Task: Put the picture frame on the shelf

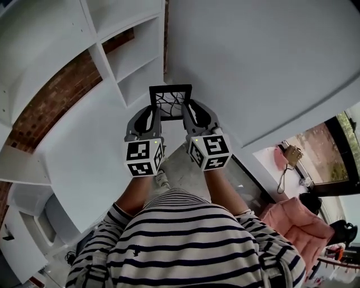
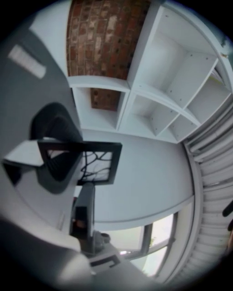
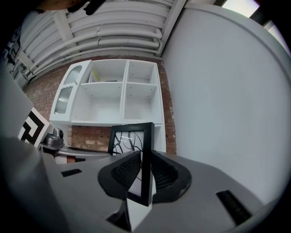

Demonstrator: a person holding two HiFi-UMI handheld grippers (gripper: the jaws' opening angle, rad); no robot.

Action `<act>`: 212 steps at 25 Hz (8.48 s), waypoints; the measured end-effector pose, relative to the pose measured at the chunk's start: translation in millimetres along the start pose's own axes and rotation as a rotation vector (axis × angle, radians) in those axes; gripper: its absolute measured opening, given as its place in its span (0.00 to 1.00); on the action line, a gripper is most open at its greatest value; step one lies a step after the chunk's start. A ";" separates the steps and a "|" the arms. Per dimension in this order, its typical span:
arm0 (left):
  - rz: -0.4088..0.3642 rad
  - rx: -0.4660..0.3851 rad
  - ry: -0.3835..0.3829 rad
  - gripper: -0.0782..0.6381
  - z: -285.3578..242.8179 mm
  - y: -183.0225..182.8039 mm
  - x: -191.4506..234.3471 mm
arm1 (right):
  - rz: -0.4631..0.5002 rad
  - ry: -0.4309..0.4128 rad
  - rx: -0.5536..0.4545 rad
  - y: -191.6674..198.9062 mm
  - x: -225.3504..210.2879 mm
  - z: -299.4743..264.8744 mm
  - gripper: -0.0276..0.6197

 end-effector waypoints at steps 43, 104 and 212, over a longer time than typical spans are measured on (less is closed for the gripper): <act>0.089 -0.085 -0.539 0.21 -213.1 -30.9 210.3 | -0.017 -0.581 -0.021 1.4 -37.3 -372.2 0.14; 0.025 -0.118 -0.709 0.23 -242.7 9.4 219.0 | 0.071 -0.665 -0.104 37.4 -43.3 -395.6 0.16; 0.049 -0.315 -0.011 0.12 29.9 15.1 -92.9 | -0.055 -1.082 -0.147 -14.8 28.8 27.0 0.05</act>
Point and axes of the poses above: the fingertips, and each gripper's own axes: z backward along the fingers, x to its left, y out of its underside, the point moved 4 cm from there along z, backward along the fingers, and after that the axes turned 2 degrees about -y, right-handed, at the moved point
